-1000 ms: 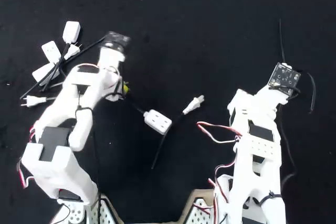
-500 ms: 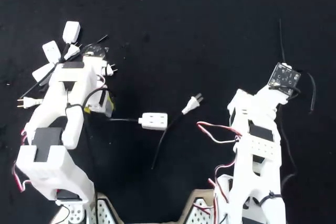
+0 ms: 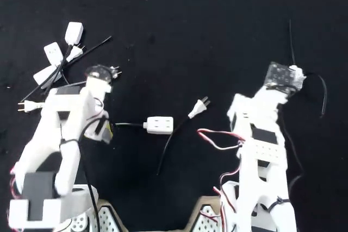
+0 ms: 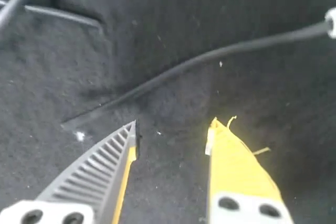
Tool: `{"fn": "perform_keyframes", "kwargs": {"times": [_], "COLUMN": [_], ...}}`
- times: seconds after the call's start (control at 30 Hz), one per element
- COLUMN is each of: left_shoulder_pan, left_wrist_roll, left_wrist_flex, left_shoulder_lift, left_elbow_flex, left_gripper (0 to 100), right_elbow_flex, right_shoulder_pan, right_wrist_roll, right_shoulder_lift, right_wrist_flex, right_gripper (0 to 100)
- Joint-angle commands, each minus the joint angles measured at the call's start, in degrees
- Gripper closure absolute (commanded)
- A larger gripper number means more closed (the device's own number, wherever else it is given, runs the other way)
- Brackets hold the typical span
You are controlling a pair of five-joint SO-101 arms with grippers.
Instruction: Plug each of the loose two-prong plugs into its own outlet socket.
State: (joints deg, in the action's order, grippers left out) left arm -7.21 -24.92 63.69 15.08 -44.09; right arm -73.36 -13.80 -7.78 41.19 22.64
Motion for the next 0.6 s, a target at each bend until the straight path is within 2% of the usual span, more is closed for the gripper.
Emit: {"fn": "perform_keyframes", "kwargs": {"times": [0.0,0.07,0.17,0.33,0.4,0.57], "left_shoulder_pan": [-0.48,0.04,-0.31,-0.04,-0.40,-1.54], "left_wrist_roll": [-0.35,1.32,5.80,12.13,14.42,17.67], "left_wrist_flex": [-0.09,-0.88,-6.33,-16.26,-18.99,-24.09], "left_shoulder_lift": [8.88,13.71,18.46,20.92,20.92,20.92], "left_elbow_flex": [1.01,1.10,-1.36,-9.89,-12.44,-16.92], "left_gripper": [78,78,78,78,78,78], "right_elbow_flex": [4.09,6.02,8.84,9.10,9.10,10.24], "right_shoulder_pan": [5.10,8.97,13.45,20.31,22.59,24.79], "right_wrist_roll": [2.64,2.81,2.55,1.93,-0.53,-4.13], "right_shoulder_lift": [1.98,1.63,1.54,1.27,0.04,-6.46], "right_wrist_flex": [4.13,8.09,11.69,12.40,12.40,10.29], "right_gripper": [81.9,81.9,81.9,81.9,81.9,81.9]}}
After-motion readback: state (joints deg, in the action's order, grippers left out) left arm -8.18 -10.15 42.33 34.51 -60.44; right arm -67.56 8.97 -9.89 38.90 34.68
